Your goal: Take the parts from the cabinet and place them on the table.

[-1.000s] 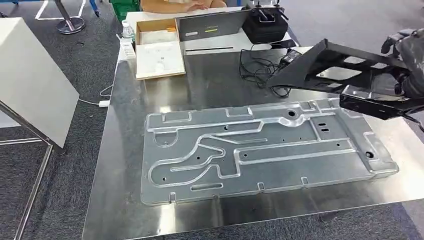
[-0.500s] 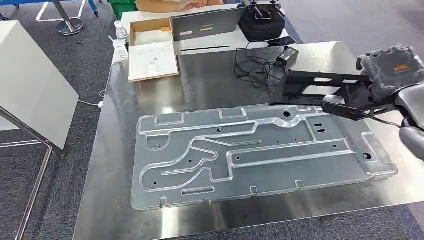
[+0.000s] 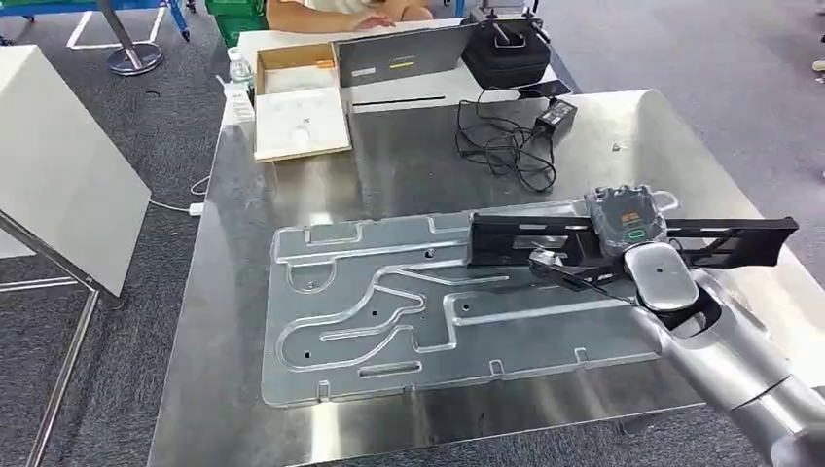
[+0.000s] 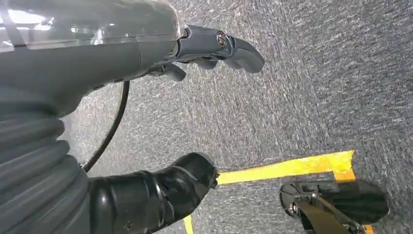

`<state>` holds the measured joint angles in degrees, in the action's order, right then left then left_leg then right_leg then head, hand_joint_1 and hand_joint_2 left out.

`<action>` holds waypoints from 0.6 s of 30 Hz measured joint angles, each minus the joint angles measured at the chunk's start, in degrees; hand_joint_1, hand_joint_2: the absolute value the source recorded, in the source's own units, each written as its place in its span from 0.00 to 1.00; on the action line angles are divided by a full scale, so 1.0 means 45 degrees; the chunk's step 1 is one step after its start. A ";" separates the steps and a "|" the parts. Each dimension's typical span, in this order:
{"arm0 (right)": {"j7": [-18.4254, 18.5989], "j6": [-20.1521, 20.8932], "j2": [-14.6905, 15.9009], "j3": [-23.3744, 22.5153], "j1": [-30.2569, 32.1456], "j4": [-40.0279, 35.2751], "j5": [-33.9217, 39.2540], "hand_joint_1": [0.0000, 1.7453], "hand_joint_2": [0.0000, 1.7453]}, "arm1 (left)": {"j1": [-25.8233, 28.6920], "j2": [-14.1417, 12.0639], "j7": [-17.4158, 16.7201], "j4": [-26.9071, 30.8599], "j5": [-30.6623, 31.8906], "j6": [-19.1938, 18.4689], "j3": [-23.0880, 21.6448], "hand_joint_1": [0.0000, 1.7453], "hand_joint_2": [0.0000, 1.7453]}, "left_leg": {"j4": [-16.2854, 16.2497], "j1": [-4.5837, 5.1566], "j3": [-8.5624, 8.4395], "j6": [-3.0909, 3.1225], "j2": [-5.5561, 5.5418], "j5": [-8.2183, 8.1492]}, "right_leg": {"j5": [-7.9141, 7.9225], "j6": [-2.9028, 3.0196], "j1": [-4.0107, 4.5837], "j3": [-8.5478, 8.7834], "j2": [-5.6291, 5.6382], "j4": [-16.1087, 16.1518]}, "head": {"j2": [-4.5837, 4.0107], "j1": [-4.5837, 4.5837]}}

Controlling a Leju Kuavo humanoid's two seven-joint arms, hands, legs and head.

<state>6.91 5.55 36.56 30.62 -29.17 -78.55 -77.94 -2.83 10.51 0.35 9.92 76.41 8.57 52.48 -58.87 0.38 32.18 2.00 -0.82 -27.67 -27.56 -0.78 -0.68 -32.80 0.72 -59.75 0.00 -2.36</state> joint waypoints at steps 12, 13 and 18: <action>0.0510 -0.0272 -0.2548 0.0641 -0.1035 0.2296 0.0160 0.00 0.00 | -0.0049 0.0083 -0.0385 0.0000 -0.0437 0.0048 0.0437 0.00 0.00 | 0.0011 -0.0016 -0.0461 -0.0005 0.0239 -0.0174 | -0.0059 -0.0001 0.0024 0.0421 0.0214 0.0088 | 0.0000 -0.0005; 0.0519 -0.0277 -0.2548 0.0641 -0.1058 0.2297 0.0219 0.00 0.00 | -0.0052 0.0087 -0.0350 0.0000 -0.0452 0.0049 0.0472 0.00 0.00 | 0.0011 -0.0016 -0.0481 -0.0006 0.0250 -0.0183 | -0.0059 -0.0001 0.0023 0.0437 0.0227 0.0089 | 0.0000 0.0000; 0.1249 -0.0428 -0.2533 0.0485 -0.1005 0.2126 -0.0005 0.00 0.00 | -0.0099 0.0083 -0.0224 0.0000 -0.0486 -0.0010 0.0564 0.00 0.00 | 0.0010 -0.0011 -0.0496 0.0012 0.0262 -0.0181 | -0.0056 -0.0009 0.0018 0.0446 0.0240 0.0096 | 0.0000 -0.0005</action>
<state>12.53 3.63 25.16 32.81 -33.69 -68.98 -77.96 -3.27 10.89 -0.66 9.92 74.23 8.52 55.01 -58.83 0.33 29.95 2.05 0.36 -28.49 -27.82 -0.82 -0.60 -30.79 1.80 -59.32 0.00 -2.38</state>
